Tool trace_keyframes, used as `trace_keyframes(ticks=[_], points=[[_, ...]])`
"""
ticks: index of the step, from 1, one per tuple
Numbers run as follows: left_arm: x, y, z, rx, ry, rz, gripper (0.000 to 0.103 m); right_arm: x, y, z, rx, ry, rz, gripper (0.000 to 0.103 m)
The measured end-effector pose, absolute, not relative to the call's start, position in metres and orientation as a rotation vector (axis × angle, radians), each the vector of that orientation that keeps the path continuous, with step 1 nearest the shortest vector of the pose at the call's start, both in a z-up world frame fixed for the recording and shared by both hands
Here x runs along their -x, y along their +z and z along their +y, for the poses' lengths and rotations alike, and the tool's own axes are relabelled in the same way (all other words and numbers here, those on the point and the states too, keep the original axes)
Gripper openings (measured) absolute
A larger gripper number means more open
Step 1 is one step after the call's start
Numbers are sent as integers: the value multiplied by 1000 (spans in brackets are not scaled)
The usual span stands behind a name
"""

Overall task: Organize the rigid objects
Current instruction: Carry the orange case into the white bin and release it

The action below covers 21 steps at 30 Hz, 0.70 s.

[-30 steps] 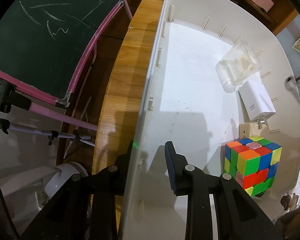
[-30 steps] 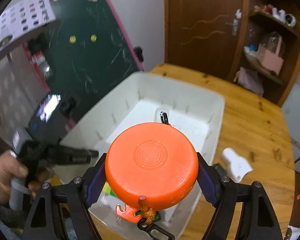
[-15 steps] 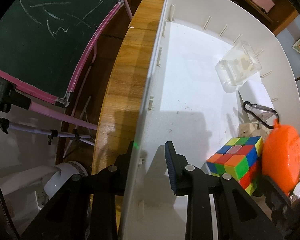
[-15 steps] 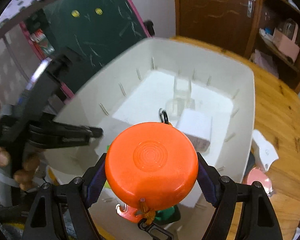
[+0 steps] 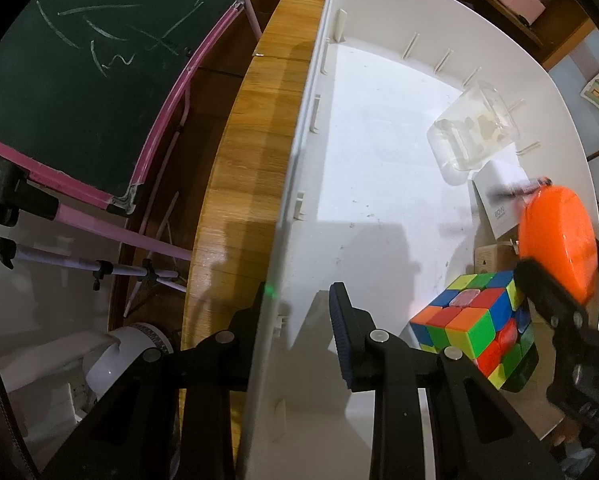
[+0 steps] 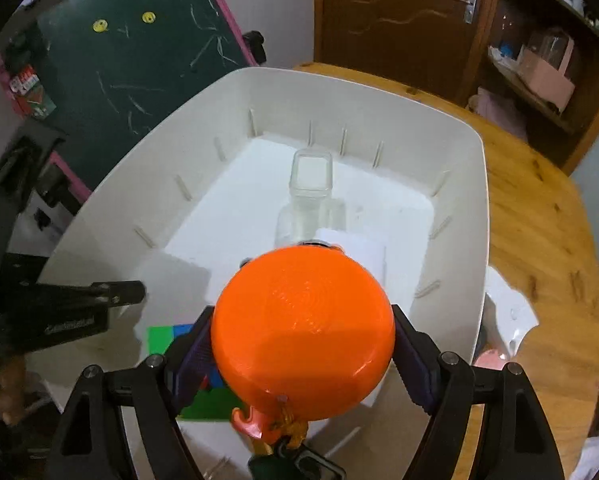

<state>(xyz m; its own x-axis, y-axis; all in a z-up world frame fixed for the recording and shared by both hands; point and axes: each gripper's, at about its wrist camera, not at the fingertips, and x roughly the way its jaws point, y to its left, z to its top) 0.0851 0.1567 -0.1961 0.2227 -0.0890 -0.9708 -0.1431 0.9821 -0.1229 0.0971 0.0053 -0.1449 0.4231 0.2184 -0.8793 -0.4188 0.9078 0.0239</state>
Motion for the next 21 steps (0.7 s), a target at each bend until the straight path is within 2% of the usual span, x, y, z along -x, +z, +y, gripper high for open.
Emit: trace_keyframes(ticks=[8, 21], points=[[-85, -196, 157, 196, 34, 1348, 31, -108, -149, 14, 263, 390, 1079, 81], [-85, -195, 156, 187, 44, 1352, 31, -110, -127, -15, 42, 408, 1021, 82]])
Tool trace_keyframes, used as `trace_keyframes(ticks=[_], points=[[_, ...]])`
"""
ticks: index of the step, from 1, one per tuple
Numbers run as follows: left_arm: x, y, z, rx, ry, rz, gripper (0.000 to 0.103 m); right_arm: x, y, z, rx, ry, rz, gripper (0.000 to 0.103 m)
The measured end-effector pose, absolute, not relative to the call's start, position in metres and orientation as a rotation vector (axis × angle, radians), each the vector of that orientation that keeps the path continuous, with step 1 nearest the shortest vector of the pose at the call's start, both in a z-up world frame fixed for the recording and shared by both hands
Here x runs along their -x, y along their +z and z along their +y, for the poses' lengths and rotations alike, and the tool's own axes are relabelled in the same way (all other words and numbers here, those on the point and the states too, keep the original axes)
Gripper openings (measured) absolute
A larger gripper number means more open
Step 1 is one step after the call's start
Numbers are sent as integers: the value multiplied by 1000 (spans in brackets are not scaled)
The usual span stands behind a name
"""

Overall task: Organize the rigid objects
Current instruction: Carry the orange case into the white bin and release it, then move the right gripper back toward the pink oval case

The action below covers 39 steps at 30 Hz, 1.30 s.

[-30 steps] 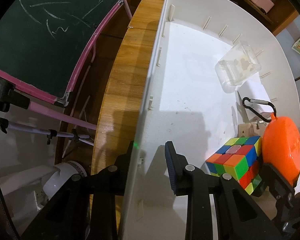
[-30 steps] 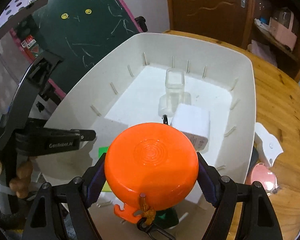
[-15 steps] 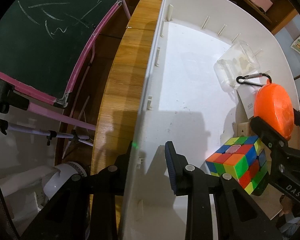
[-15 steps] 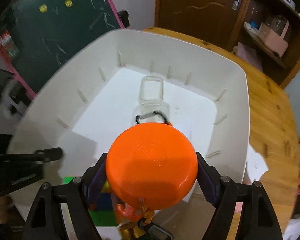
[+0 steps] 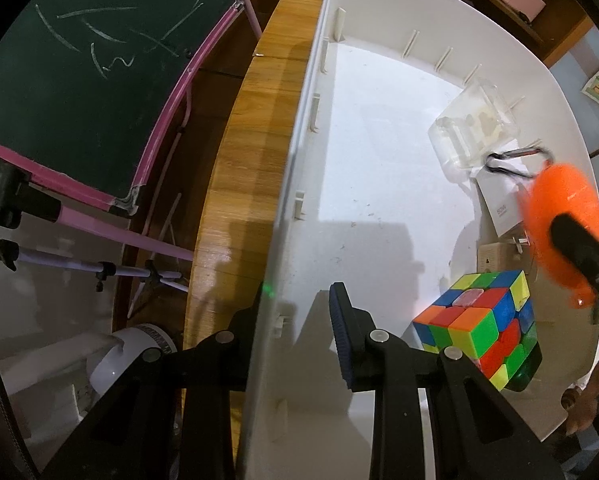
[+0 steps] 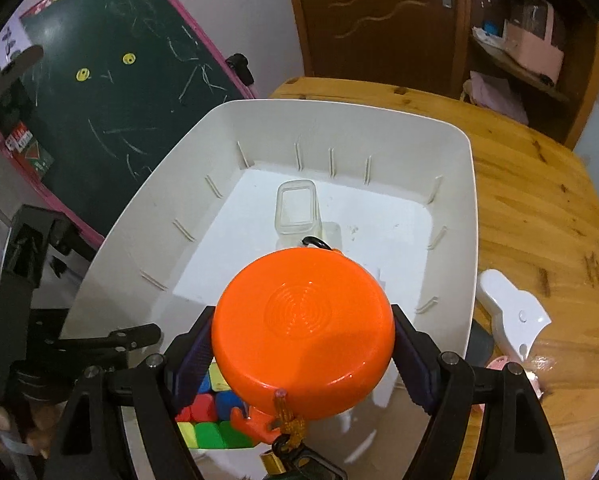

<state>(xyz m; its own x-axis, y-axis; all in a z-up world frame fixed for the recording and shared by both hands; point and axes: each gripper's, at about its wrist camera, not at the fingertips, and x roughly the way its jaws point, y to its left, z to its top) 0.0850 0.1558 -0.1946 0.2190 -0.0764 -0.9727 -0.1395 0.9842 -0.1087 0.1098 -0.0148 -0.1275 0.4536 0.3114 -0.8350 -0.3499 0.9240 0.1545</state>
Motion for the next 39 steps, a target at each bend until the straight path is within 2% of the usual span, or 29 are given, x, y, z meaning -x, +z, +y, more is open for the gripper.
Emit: trace_keyframes(ticks=[10, 39], points=[[-85, -192, 154, 170, 61, 1351, 31, -95, -91, -17, 98, 373, 877, 82], [-85, -188, 150, 140, 109, 1343, 31, -51, -52, -71, 118, 322, 743, 82]])
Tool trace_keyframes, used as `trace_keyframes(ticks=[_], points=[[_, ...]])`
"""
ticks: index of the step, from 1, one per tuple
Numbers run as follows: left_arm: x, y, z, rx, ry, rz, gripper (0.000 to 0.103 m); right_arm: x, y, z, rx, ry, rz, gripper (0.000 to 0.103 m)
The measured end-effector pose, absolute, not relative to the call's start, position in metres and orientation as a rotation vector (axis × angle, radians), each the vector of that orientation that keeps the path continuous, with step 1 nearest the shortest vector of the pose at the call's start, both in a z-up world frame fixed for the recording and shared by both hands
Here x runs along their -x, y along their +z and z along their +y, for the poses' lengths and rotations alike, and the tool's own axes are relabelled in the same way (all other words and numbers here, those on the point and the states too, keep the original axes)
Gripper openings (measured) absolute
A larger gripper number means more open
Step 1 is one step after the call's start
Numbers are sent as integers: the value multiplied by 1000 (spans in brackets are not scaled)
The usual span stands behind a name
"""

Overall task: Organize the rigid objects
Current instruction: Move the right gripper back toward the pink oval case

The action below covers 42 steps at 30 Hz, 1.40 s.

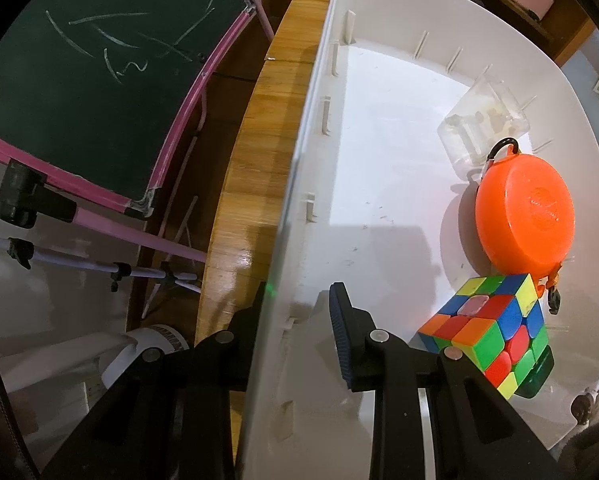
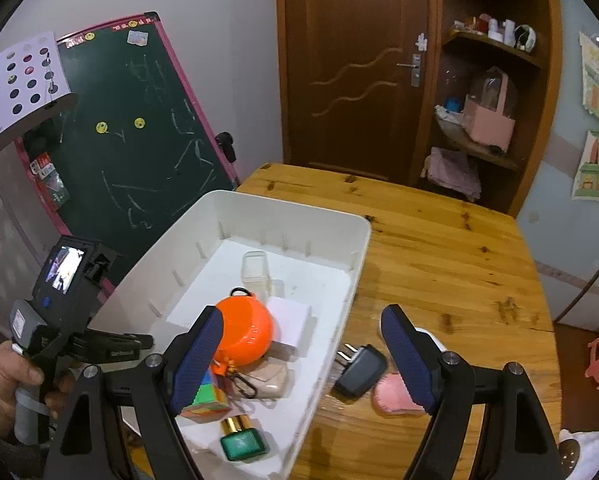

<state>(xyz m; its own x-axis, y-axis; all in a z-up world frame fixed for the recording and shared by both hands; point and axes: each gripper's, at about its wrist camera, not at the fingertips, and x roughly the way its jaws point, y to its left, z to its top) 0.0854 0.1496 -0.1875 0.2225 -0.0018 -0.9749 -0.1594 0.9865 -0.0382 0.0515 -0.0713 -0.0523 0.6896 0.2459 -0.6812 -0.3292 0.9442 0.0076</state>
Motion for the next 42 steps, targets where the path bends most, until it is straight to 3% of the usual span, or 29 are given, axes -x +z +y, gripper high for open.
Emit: trace_keyframes(ticks=[14, 42], points=[[-86, -190, 154, 160, 106, 1351, 31, -49, -59, -106, 158, 249, 731, 82], [-91, -197, 159, 198, 92, 1372, 31, -57, -108, -188, 60, 104, 881, 82]])
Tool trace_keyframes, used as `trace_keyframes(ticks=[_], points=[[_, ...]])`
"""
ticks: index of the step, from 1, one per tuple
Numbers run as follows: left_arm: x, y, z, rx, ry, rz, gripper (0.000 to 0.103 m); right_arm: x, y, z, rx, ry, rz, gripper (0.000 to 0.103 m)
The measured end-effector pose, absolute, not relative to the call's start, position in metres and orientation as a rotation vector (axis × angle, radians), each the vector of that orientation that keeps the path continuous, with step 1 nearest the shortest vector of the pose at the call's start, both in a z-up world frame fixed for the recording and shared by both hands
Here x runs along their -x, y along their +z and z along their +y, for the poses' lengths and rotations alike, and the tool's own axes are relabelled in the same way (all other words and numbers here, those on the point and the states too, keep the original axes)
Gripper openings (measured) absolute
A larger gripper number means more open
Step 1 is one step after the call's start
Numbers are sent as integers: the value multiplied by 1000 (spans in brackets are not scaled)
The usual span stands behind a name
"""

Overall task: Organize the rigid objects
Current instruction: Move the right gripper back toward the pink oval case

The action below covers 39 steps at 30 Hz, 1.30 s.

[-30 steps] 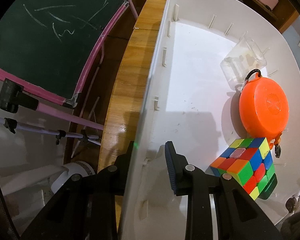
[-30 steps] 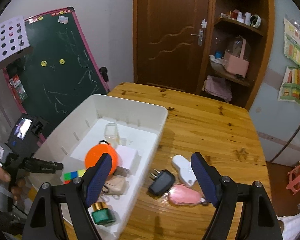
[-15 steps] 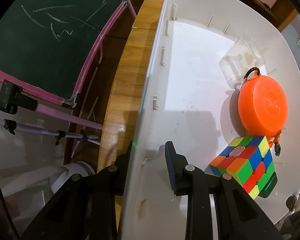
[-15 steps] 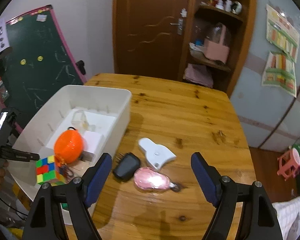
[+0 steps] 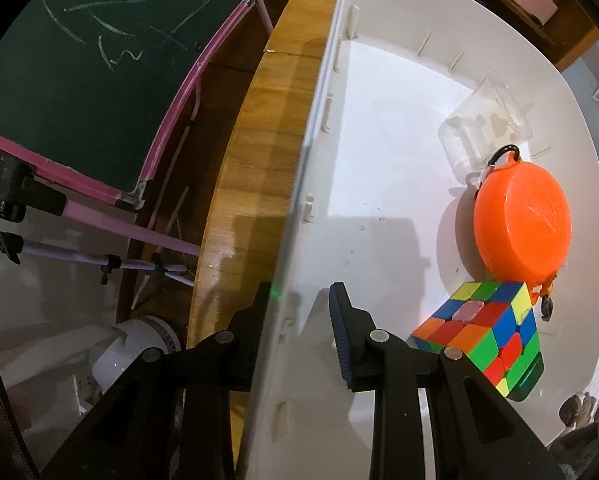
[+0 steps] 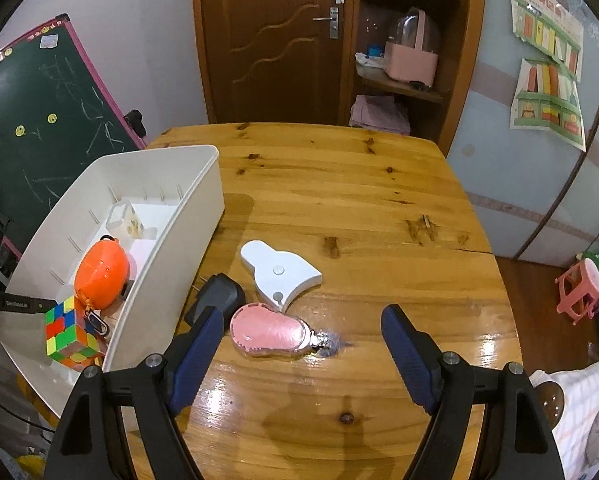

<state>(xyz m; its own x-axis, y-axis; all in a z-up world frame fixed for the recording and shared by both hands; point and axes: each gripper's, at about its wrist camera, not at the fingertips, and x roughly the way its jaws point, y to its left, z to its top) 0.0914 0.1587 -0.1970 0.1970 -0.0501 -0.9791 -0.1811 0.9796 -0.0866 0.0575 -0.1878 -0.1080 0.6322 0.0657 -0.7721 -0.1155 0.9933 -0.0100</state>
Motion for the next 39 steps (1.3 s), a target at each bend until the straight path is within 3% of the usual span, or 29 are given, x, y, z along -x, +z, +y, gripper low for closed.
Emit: trace_keyframes(ticks=[24, 39], points=[[-90, -196, 158, 199, 84, 1353, 31, -78, -150, -207, -92, 224, 975, 82], [-91, -195, 155, 180, 92, 1353, 31, -104, -184, -174, 91, 406, 1023, 82]])
